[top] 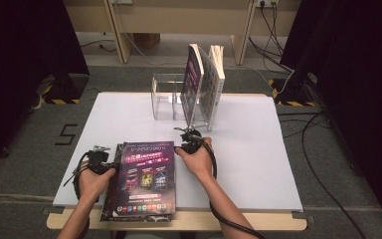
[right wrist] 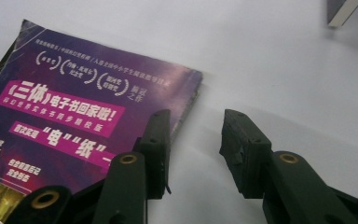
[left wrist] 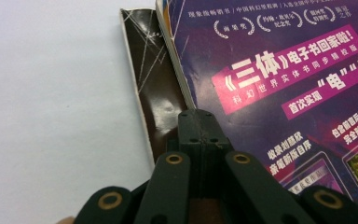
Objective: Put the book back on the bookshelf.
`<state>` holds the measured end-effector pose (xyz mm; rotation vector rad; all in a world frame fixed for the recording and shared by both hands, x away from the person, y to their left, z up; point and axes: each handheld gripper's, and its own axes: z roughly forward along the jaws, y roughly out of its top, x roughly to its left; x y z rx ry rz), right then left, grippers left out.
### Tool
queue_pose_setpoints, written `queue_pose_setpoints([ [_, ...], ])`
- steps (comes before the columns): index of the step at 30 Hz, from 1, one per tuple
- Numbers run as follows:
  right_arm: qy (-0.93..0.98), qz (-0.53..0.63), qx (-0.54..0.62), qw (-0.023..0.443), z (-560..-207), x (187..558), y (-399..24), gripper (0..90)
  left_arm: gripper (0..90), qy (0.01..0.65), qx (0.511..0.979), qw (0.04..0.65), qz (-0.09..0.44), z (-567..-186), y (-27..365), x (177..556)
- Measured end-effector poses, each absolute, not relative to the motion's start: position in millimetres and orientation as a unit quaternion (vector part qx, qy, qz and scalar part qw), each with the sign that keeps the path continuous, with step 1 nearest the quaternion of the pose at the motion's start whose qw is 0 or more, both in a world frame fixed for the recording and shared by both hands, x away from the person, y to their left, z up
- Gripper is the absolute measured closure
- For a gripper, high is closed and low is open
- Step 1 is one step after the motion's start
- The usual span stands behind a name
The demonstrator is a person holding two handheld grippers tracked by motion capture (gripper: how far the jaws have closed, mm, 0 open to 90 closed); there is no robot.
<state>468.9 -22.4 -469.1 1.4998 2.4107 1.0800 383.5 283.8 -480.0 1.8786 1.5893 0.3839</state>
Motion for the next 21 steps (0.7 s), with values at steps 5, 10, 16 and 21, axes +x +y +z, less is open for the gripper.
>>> queue_pose_setpoints([
  [5,0.793,0.351,0.497,0.033,-473.3,472.8,-18.6,61.3,89.6,0.602,0.717,0.320,0.146,-480.3,281.4,379.8],
  [10,0.792,0.349,0.500,0.018,-476.9,476.5,-15.2,60.0,89.6,0.599,0.720,0.317,0.150,-480.1,279.5,377.6],
  [16,0.795,0.346,0.498,0.006,-477.7,482.4,-12.6,58.6,89.6,0.599,0.719,0.316,0.154,-480.1,277.9,376.9],
  [21,0.797,0.344,0.497,0.006,-477.7,483.5,-11.6,57.6,89.6,0.600,0.719,0.316,0.152,-480.1,276.4,378.2],
])
